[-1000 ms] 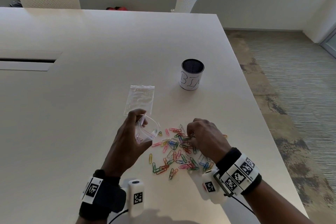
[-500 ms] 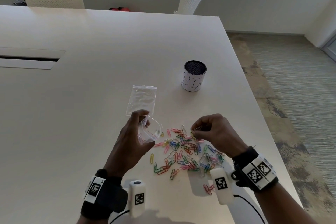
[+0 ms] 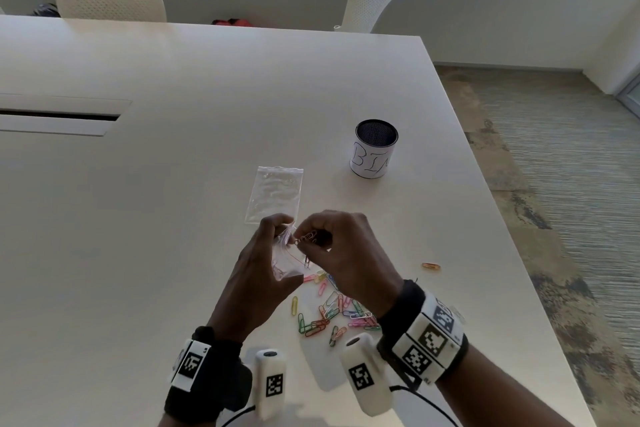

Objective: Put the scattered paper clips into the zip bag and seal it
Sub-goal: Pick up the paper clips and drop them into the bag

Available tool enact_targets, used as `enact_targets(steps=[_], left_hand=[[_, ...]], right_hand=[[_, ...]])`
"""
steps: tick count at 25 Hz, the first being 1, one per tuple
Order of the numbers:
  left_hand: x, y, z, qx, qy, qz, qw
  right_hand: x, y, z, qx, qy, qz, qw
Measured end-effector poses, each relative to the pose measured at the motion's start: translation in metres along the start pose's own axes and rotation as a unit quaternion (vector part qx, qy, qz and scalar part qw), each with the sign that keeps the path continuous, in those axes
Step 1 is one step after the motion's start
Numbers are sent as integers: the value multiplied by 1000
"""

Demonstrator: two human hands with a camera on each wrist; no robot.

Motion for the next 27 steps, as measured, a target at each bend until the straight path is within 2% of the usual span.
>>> enact_targets(steps=[4,8,12,15,17,22,27], left_hand=[[-1,-1,-3,-17,7,-8,1000],[0,1,1,-17,1,-10,1000],[-1,1,0,-9,-3,-3,1000],[-2,-2,1,-3,4,-9,1000],[-2,-2,2,-2,4,-9,1000],[-1,-2,1,3,2,-3,1000],[-2,-3,1,1,3,-5,1000]], right_hand=[[0,15,7,-27,-16,43,999],[2,11,8,-24,-12,51,998],[8,-4,4,2,-15,34,999],[16,-26,-20,-23,7,-10,1000],[19,-32,-40,-62,22,-9,998],[14,-13,-81,-194,24,83,977],[3,-3,-94,-235,38,173,956]])
Point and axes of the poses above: each hand's wrist, its own x-axis towards the middle knuckle, its own y-axis out of the palm, z = x × y, the point moved 8 cm from there along x, towards the middle knuckle, and after that the axes turned 8 degrees about -z, right-handed, at the moved point
